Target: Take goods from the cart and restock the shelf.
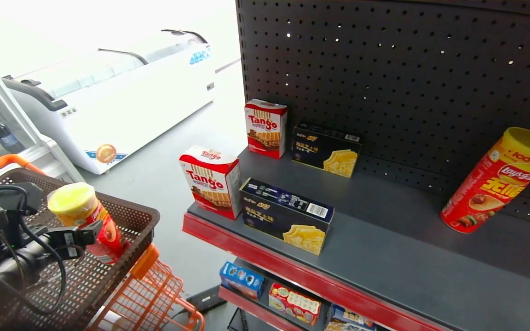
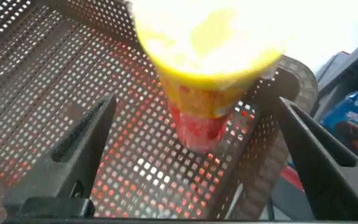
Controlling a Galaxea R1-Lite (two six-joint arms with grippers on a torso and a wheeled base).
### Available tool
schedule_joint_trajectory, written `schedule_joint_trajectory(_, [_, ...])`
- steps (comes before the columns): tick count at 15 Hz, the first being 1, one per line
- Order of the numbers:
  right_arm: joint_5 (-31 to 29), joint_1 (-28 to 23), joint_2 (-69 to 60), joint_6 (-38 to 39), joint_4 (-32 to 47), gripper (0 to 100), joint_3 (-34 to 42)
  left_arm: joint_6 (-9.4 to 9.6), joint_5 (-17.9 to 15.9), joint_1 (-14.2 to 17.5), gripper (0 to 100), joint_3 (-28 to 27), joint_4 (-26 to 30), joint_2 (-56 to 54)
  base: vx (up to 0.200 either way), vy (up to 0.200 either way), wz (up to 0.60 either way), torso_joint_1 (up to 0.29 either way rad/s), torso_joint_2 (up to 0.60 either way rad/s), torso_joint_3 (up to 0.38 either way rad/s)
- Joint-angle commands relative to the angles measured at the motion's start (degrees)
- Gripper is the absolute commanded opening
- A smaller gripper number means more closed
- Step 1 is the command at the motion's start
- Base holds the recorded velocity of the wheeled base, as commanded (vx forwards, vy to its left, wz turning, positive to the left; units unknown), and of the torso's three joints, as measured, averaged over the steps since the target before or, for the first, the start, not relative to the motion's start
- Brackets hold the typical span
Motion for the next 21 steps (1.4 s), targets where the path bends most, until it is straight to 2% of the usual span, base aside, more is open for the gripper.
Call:
schedule_joint_trajectory(1, [0.01,0.0,0.0,-0.01,-0.01,100,0.0,0.0,0.04,-0.17,100,-0.27,-6.7,10.77,0.0,0.0,0.0,0.0,0.0,0.0])
schedule_joint_trajectory(6, [0.01,0.0,0.0,-0.01,-0.01,100,0.0,-0.09,-0.05,-0.08,100,-2.11,-18.74,20.53,0.0,0.0,0.0,0.0,0.0,0.0])
schedule_joint_trajectory(11, [0.01,0.08,0.0,-0.01,-0.01,100,0.0,0.0,-0.05,0.01,100,-5.45,-24.71,25.1,0.0,0.0,0.0,0.0,0.0,0.0])
schedule_joint_trajectory(12, [0.01,0.0,0.0,-0.01,-0.01,100,0.0,0.26,-0.05,0.1,0,-6.77,-25.24,25.27,0.0,0.0,0.0,0.0,0.0,0.0])
schedule_joint_trajectory(17, [0.01,0.08,0.0,-0.01,-0.01,100,0.0,1.05,-0.14,0.01,0,-9.5,-25.15,25.1,0.0,0.0,0.0,0.0,0.0,0.0])
schedule_joint_trajectory(21, [0.01,0.0,0.0,-0.01,-0.01,100,0.0,4.3,-0.32,-0.69,0,-10.73,-25.07,21.14,0.0,0.0,0.0,0.0,0.0,0.0])
